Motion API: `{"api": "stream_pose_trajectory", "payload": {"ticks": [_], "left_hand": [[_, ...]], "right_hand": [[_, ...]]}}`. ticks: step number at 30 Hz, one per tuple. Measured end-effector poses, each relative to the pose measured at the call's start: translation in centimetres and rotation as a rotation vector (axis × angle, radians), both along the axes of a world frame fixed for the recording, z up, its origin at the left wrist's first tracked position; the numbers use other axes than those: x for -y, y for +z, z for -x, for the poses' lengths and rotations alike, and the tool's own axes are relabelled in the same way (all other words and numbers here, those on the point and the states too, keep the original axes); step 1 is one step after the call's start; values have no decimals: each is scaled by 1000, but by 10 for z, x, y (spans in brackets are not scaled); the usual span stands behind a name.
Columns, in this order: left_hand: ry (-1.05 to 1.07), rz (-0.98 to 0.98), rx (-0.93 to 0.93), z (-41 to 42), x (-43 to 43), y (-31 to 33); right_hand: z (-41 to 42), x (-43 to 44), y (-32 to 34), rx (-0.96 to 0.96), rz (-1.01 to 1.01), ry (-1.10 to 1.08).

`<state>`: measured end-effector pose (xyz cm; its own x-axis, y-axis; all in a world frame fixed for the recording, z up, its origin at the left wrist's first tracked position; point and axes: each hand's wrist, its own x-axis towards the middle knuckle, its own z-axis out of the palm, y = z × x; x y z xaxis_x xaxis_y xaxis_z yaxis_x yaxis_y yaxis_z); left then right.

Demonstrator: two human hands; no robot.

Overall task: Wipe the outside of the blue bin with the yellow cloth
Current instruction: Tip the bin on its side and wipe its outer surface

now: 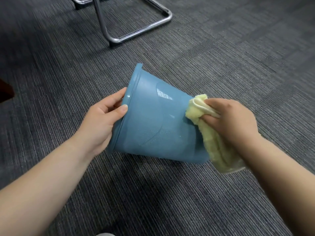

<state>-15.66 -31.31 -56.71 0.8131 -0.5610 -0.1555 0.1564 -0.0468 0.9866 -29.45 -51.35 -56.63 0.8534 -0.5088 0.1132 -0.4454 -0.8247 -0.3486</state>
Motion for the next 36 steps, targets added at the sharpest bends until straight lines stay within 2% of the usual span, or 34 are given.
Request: {"api": "stream_pose_trajectory", "payload": {"ticks": [8,14,21,27,33,36], "left_hand": [[26,-1,24,-6,-2,-6],[38,2,8,-7,-6,-11],[68,-10,24,-8,-3,-11],[79,-5,-12,-10,-4,-14],[134,-25,26,-10,-2,-15],[109,-21,9,-9,-1,-14]], "right_hand": [[3,-35,-4,71,-53,250],[10,-5,-13,10,-22,3],[19,-33,-12,-33,-62,278],[32,-2,-23,2,-74,-4],[36,-15,-30,13,-93,46],[37,2,-33,9,-132,-46]]}}
